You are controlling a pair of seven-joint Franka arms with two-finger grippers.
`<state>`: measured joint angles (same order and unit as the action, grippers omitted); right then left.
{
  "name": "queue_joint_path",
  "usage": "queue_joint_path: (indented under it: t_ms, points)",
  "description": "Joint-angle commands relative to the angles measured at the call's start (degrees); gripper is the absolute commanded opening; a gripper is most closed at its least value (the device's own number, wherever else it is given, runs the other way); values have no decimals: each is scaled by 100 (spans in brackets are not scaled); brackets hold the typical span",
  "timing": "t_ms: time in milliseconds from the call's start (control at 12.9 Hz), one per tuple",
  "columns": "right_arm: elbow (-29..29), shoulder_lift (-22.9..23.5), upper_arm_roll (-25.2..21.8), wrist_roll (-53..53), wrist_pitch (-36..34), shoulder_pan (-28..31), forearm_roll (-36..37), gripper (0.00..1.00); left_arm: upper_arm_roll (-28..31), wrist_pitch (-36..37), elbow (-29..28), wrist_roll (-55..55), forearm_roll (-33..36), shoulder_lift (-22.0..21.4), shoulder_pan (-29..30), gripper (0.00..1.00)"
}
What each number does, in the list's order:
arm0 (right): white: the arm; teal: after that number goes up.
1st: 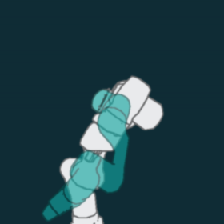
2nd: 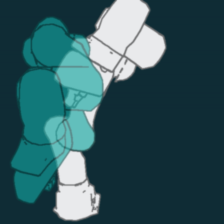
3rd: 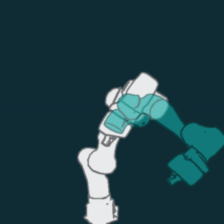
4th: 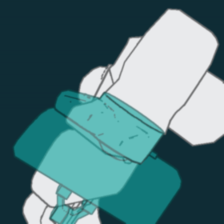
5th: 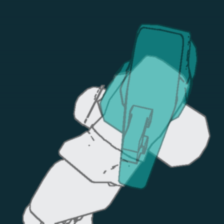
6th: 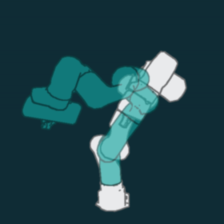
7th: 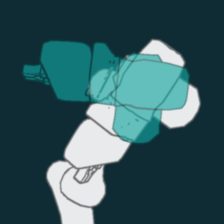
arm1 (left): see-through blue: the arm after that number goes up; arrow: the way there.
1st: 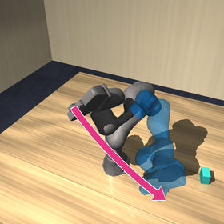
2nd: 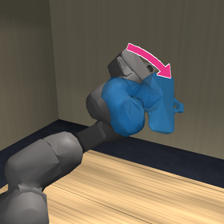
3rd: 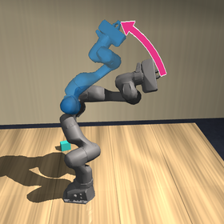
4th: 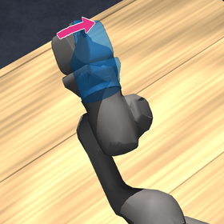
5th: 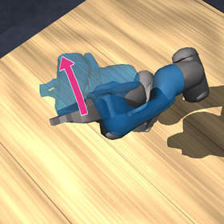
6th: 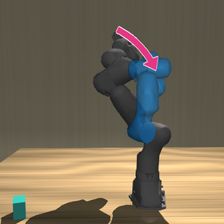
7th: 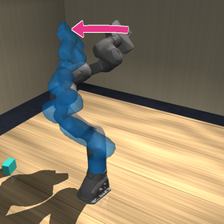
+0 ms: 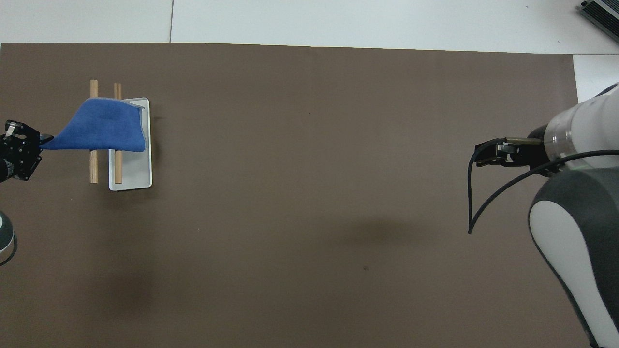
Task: Right arm passes towel to left arm to hang
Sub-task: 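Drape the towel over the wooden sticks and open the left gripper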
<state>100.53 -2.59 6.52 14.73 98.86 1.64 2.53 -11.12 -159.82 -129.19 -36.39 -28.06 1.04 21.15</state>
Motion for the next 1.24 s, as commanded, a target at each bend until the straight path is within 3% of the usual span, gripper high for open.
queue_joint_path:
  t_ms: [0,77,155,232,309,386,773,1159]
  points:
    - [160,-136,-325,-146,46,-233,11,100,22,39,-89,290,-85,-42,-40,4]
    - [160,-128,-466,-155,55,-356,11,100,22,39,-80,290,-85,-33,-40,22]
    - [107,-101,-529,-163,81,-366,2,100,22,39,-62,290,-85,-25,-40,49]
    - [81,-84,-529,-164,90,-349,2,100,22,39,-27,282,-85,-16,-32,66]
    - [63,-75,-529,-164,99,-331,2,100,22,39,-10,282,-85,-7,-32,94]
    - [63,-75,-529,-164,108,-323,-7,100,22,39,17,282,-85,-7,-32,100]
    - [89,-75,-538,-155,90,-270,-7,100,31,179,315,395,-24,90,39,100]
    - [89,-83,-538,-181,38,-261,2,100,57,1644,877,1124,-15,55,240,100]
